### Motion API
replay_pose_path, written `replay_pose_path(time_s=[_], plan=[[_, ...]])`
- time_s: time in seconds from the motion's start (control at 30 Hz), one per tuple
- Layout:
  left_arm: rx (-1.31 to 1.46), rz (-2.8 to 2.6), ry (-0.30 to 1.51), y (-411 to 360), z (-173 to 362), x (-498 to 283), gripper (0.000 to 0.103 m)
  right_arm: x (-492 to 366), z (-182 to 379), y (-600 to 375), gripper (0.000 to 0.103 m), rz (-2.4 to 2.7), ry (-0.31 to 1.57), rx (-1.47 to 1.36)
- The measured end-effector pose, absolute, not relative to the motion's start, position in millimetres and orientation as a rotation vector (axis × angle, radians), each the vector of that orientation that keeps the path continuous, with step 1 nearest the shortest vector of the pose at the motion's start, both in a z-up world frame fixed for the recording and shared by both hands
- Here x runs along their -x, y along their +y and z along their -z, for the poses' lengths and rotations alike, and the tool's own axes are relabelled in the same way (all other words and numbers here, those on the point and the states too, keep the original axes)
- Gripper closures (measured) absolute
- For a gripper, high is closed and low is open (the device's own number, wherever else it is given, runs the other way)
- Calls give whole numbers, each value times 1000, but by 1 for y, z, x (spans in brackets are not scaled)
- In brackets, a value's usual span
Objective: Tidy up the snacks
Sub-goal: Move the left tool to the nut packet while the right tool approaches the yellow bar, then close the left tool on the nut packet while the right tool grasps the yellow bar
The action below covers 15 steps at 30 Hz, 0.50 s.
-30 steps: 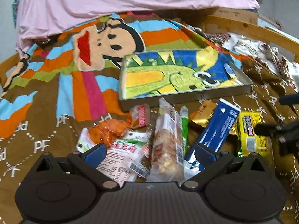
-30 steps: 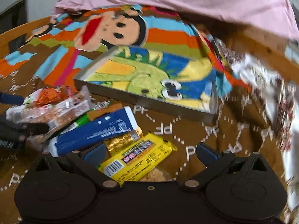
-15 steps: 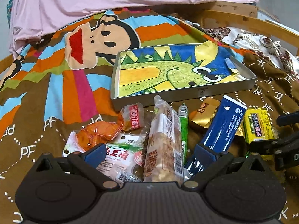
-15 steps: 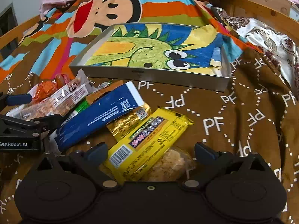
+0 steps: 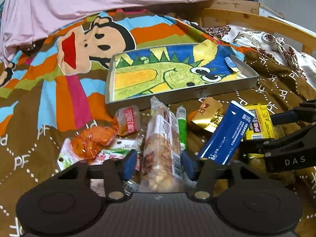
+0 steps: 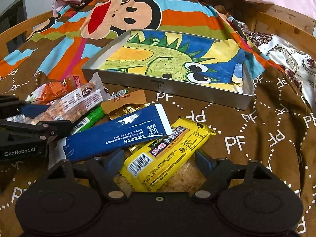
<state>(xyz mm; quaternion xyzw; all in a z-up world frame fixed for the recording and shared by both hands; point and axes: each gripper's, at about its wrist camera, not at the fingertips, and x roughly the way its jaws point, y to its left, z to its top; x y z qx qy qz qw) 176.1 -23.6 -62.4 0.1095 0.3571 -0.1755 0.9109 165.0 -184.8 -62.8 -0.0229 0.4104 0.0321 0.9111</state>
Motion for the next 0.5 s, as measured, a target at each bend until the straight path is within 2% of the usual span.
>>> replay_pose_path(time_s=[0.23,0.5], plan=[[-167,354,776,-20,60,-170,58,-161,58,-193,33,-52,877,-11],[-114,380,797,-20,51,-156,58,-157,60,-194,30,-60,886,-19]])
